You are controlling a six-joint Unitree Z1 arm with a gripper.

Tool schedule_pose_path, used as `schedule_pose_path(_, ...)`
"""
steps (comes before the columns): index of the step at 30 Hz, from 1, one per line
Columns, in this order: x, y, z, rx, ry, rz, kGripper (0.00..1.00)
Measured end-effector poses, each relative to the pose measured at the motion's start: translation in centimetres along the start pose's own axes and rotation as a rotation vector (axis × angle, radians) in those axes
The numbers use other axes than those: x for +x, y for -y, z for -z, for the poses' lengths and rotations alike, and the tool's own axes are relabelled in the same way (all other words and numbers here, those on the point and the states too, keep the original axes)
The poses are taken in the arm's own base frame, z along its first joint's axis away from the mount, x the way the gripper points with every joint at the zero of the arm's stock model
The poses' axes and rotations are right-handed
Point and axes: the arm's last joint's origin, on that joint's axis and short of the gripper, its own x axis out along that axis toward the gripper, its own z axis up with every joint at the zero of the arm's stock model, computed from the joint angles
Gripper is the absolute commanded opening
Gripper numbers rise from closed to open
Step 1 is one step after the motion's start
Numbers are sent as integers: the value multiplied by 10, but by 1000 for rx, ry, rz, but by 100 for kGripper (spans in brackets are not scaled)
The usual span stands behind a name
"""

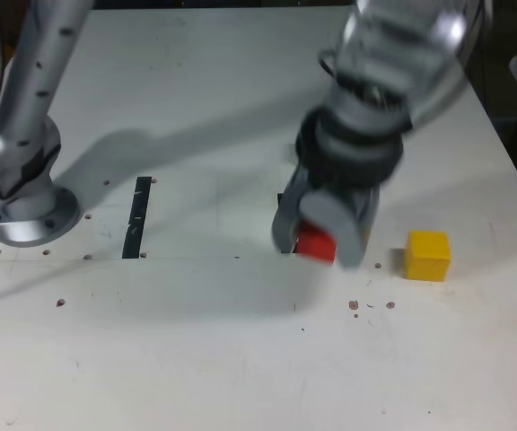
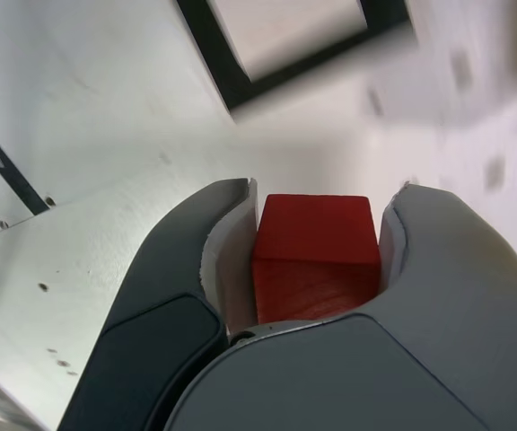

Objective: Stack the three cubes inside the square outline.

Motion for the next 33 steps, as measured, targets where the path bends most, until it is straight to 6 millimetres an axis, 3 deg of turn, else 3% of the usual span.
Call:
schedule_pose_path(4, 1, -40, 22, -187, 70, 25, 28)
schedule_pose_path(9, 18, -55, 47, -312, 48, 43, 28)
schedule_pose_path(22, 39, -64, 47, -386, 61, 43, 28)
schedule_pose_path(33, 49, -72, 24, -324, 58, 22, 28)
